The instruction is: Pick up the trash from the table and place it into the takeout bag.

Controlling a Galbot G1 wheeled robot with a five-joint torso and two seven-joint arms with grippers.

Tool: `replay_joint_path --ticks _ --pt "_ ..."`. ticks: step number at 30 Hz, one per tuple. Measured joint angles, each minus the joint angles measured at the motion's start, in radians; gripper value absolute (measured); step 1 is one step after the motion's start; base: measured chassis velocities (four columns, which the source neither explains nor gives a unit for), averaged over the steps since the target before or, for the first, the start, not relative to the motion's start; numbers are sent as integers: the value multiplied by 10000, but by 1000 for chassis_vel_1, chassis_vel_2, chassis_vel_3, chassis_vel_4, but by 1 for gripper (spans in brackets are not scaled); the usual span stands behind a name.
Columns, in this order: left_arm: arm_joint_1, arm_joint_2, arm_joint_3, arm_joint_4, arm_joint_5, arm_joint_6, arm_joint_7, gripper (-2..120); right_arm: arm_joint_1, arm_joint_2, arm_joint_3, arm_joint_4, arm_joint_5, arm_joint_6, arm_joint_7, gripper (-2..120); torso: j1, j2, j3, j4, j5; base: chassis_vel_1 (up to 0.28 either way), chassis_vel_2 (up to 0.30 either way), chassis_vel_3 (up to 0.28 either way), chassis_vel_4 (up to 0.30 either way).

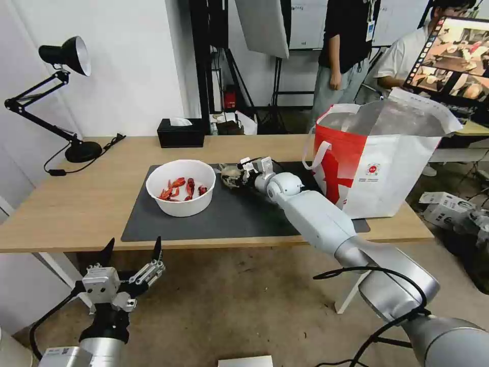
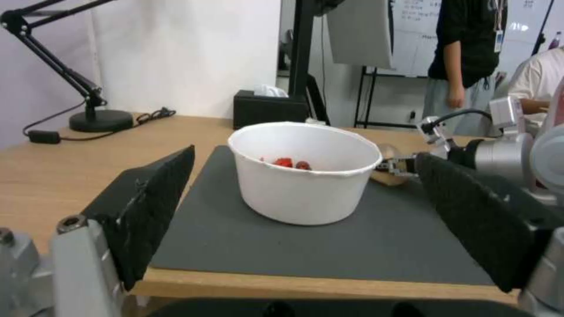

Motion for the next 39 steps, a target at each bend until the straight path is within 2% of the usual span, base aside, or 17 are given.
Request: replay_joint_path --ticks 1,5,8,13,18,19,22,23,26,27,30,31,34,37,38,39 --pt "-6 -1 7 0 0 1 0 100 -19 -3 5 39 -13 8 51 35 0 0 0 0 0 0 0 0 0" --pt "-15 -1 16 0 -1 3 -3 100 -53 -14 33 121 -21 28 222 26 0 0 0 0 0 0 0 0 0" --pt "-42 -9 28 0 -1 3 -6 100 -156 -65 164 418 -26 125 654 13 1 0 0 0 0 0 0 0 0" --pt "-70 -15 53 1 1 6 -7 100 -285 -243 415 1189 -25 159 1280 7 1 -1 1 1 1 0 0 0 0" --pt "-102 -18 107 0 21 6 -8 100 -305 -886 887 2996 283 5 2367 7 1 -1 1 2 1 0 0 0 0" --pt "-102 -18 107 0 21 6 -8 100 -305 -886 887 2996 283 5 2367 7 1 -1 1 2 1 0 0 0 0" --pt "-144 -24 195 1 45 7 -11 100 -189 -1675 1139 4646 770 -401 3364 7 1 -1 0 0 2 0 0 0 0" --pt "-144 -24 195 1 45 7 -11 100 -189 -1675 1139 4646 770 -401 3364 7 1 -1 0 0 2 0 0 0 0" --pt "-235 -39 290 1 58 7 -14 100 19 -2748 1661 6227 1410 -929 4633 7 0 0 0 1 3 0 0 0 0" --pt "-235 -39 290 1 58 7 -14 100 19 -2748 1661 6227 1410 -929 4633 7 0 0 0 1 3 0 0 0 0" --pt "-334 -67 317 2 51 7 -17 100 291 -3979 2251 6803 1952 -1378 5266 7 1 -1 0 -1 5 0 0 0 0" --pt "-334 -67 317 2 51 7 -17 100 291 -3979 2251 6803 1952 -1378 5266 7 1 -1 0 -1 5 0 0 0 0" --pt "-392 -57 307 2 28 7 -21 100 360 -5234 2776 7075 2523 -1816 5547 6 0 -1 0 -4 7 0 0 0 0" --pt "-407 -57 302 1 24 7 -24 100 319 -5569 2913 7179 2715 -1988 5683 6 0 0 -1 -6 3 0 0 0 0" --pt "-428 -64 297 1 21 6 -24 100 131 -6086 3080 7418 3066 -2259 5944 6 0 0 -1 -5 3 0 0 0 0" --pt "-428 -64 297 1 21 6 -24 100 131 -6086 3080 7418 3066 -2259 5944 6 0 0 -1 -5 3 0 0 0 0"
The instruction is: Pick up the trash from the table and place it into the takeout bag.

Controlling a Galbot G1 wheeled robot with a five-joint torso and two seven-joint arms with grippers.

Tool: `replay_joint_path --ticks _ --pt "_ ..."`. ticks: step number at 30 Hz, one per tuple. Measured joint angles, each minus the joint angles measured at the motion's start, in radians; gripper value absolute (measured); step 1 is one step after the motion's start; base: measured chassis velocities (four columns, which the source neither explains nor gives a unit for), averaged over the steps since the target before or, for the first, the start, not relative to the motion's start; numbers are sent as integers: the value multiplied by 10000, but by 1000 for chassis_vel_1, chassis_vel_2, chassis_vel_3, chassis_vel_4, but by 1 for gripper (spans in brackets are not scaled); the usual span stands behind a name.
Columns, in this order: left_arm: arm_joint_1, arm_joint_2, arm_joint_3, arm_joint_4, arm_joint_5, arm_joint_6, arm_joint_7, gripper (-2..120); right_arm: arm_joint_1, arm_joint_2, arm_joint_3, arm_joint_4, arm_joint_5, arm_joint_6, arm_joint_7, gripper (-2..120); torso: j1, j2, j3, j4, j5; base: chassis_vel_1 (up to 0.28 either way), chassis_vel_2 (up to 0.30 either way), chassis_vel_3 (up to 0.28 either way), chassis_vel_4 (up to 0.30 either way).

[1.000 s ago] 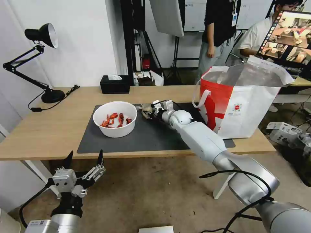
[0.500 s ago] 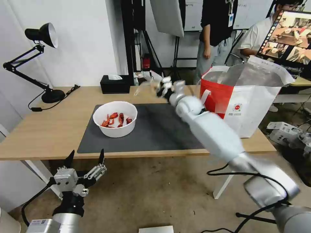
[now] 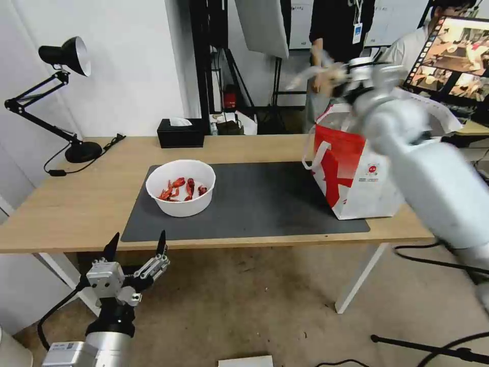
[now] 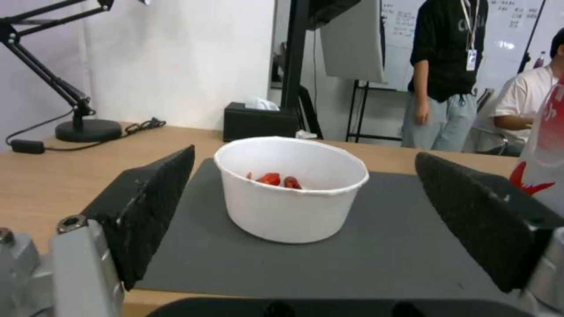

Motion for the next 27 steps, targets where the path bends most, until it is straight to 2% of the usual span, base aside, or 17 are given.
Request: replay_joint_path --ticks 2,5,6,7,9,10,13,14,17,18,20,21,24,25,27 --pt "-30 -45 -21 0 -13 -3 -2 100 -483 -622 258 523 683 -474 638 6 0 0 0 1 2 0 0 0 0" --pt "-52 -55 -26 0 -24 -10 -3 100 -750 -792 424 761 993 -709 981 11 -1 0 0 2 1 0 0 0 0" --pt "-61 -57 -26 0 -25 -24 -3 100 -823 -825 466 811 1089 -767 1138 18 0 0 1 3 0 0 0 0 0" --pt "-61 -57 -26 0 -25 -24 -3 100 -823 -825 466 811 1089 -767 1138 18 0 0 1 3 0 0 0 0 0" --pt "-65 -65 -23 0 -24 -54 -3 100 -820 -800 489 854 1285 -848 1427 28 0 -1 1 5 -1 0 0 0 0" --pt "-65 -65 -23 0 -24 -54 -3 100 -820 -800 489 854 1285 -848 1427 28 0 -1 1 5 -1 0 0 0 0" --pt "-56 -81 -30 0 -19 -139 -4 100 -756 -707 556 986 1657 -973 1763 43 0 0 1 8 -5 0 0 0 0" --pt "-56 -81 -30 0 -19 -139 -4 100 -756 -707 556 986 1657 -973 1763 43 0 0 1 8 -5 0 0 0 0" --pt "-45 -66 -67 0 -18 -162 -6 100 -868 -686 694 1138 1689 -979 1859 58 0 -1 1 7 -4 0 0 0 0" --pt "-45 -66 -67 0 -18 -162 -6 100 -868 -686 694 1138 1689 -979 1859 58 0 -1 1 7 -4 0 0 0 0" --pt "-40 -40 -71 0 -18 -165 -7 100 -1073 -700 851 1279 1689 -979 1911 68 0 0 1 5 -4 0 0 0 0" --pt "-40 -40 -71 0 -18 -165 -7 100 -1073 -700 851 1279 1689 -979 1911 68 0 0 1 5 -4 0 0 0 0" --pt "-34 -13 -46 0 -19 -165 -8 100 -1469 -785 1122 1546 1674 -979 1920 84 0 -1 1 5 -3 0 0 0 0" --pt "-34 -13 -46 0 -19 -165 -8 100 -1469 -785 1122 1546 1674 -979 1920 84 0 -1 1 5 -3 0 0 0 0" --pt "-28 6 -21 0 -19 -165 -9 100 -1650 -840 1259 1667 1667 -978 1918 92 0 0 1 4 -3 0 0 0 0"
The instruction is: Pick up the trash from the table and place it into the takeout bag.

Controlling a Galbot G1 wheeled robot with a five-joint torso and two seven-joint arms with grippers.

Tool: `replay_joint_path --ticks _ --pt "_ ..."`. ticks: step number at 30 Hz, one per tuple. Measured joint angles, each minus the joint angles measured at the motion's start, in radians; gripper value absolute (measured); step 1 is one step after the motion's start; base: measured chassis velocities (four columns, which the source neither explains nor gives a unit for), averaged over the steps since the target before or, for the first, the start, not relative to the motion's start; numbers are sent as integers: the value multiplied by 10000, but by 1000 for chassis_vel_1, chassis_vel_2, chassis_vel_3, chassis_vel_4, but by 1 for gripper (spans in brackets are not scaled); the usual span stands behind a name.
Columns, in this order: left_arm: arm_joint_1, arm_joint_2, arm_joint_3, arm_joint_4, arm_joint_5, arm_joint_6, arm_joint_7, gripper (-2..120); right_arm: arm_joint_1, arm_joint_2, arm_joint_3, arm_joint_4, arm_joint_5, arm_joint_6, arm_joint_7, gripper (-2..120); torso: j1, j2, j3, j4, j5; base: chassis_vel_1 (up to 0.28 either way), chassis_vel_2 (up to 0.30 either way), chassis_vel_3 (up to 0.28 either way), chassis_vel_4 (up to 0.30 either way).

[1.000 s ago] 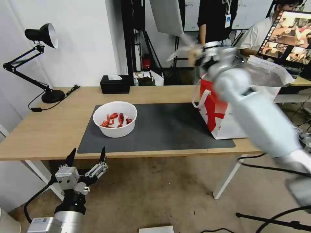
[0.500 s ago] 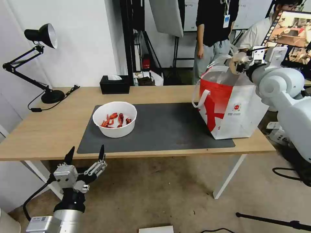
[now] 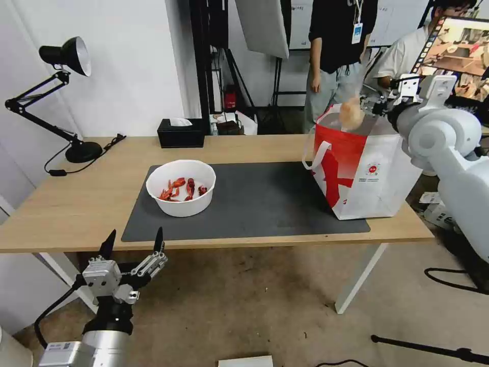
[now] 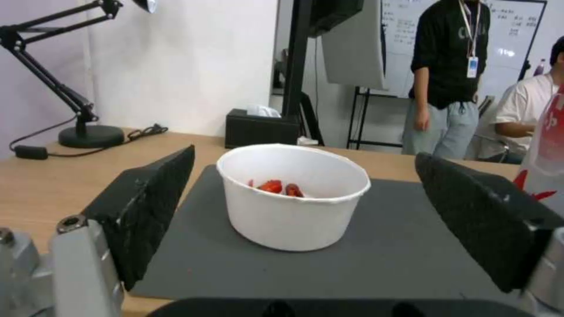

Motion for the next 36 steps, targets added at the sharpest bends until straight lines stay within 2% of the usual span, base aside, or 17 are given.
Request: replay_joint_path --ticks 1,3,10,18,20,21,22,29,30,32,33,36 --pt "3 11 12 0 0 0 0 100 -70 -21 75 27 0 2 -2 97 0 -1 0 0 0 0 0 0 0" --pt "8 18 18 0 1 1 0 100 -111 -32 147 35 27 2 -1 99 0 -1 0 0 1 0 0 0 0" --pt "43 18 62 0 17 3 0 100 -437 -181 460 279 115 44 -17 100 0 0 0 0 2 0 0 0 0" --pt "103 -31 208 0 47 3 -208 100 -2026 -932 1052 2197 70 1286 -1051 100 0 0 0 1 -2 0 0 0 0" --pt "112 -41 237 0 49 1 -242 100 -3142 -1334 1395 3176 -139 2084 -1532 100 -1 0 0 -1 -1 0 0 0 0" --pt "112 -41 237 0 49 1 -242 100 -3142 -1334 1395 3176 -139 2084 -1532 100 -1 0 0 -1 -1 0 0 0 0" --pt "115 -63 256 0 50 -5 -257 100 -4088 -1605 1584 3991 -438 2632 -1666 100 -1 0 -1 -2 -1 0 0 0 0" --pt "92 -154 321 0 49 -21 -276 100 -6012 -1592 2102 5365 -1094 3330 -1483 100 0 0 0 5 -3 0 0 0 0" --pt "91 -190 343 0 50 -29 -282 100 -7017 -1409 2662 5716 -1489 3549 -1518 100 0 0 0 6 -2 0 0 0 0" --pt "83 -211 353 0 60 -41 -297 100 -9549 -741 4188 6192 -2531 4022 -2221 100 0 0 -1 0 2 0 0 0 0" --pt "83 -211 353 0 60 -41 -297 100 -9549 -741 4188 6192 -2531 4022 -2221 100 0 0 -1 0 2 0 0 0 0" --pt "59 -196 337 0 81 -52 -298 100 -12905 554 5609 6586 -4393 5178 -3399 100 -1 1 -1 -2 2 0 0 0 0"
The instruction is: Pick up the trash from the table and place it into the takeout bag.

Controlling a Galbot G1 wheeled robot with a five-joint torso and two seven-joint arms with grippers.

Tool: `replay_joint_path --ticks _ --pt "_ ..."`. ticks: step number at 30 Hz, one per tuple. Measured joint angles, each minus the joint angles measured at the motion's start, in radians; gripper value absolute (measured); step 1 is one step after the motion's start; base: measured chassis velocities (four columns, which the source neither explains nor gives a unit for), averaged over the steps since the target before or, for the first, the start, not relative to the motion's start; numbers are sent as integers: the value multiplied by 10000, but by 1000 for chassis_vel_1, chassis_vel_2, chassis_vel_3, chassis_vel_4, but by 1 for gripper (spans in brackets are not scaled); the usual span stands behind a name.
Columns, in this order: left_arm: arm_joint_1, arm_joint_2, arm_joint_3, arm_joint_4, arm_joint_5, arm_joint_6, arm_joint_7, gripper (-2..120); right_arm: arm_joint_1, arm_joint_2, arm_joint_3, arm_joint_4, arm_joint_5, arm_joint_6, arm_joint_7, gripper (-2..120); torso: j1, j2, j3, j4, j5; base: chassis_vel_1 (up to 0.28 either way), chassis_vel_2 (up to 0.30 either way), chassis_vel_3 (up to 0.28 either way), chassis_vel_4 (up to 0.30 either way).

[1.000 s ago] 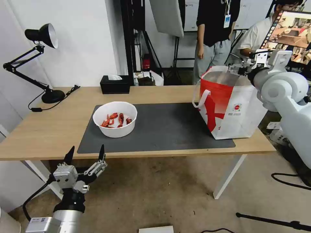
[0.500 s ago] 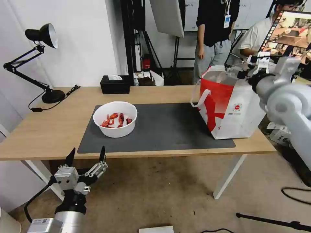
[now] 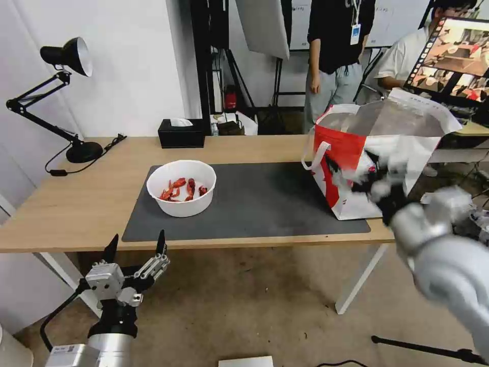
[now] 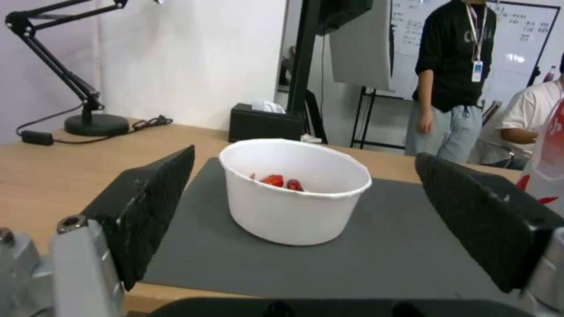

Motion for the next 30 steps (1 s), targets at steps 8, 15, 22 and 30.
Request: replay_joint_path --ticks 8,15,22,30 --pt "-67 9 33 0 190 -88 10 100 -2729 2656 587 321 -2539 1647 -1117 100 -1 0 0 2 -5 0 0 0 0" --pt "-135 40 263 0 314 -140 20 100 -3206 3659 481 302 -3437 2243 -1391 100 0 0 0 3 -4 0 0 0 0" --pt "-151 74 489 0 418 -141 21 100 -3042 3942 308 324 -3539 2251 -1382 100 0 -1 1 4 -3 0 0 0 0" --pt "-152 106 509 0 430 -134 21 100 -3014 3980 283 369 -3541 2218 -1359 100 0 -1 1 4 -3 0 0 0 0"
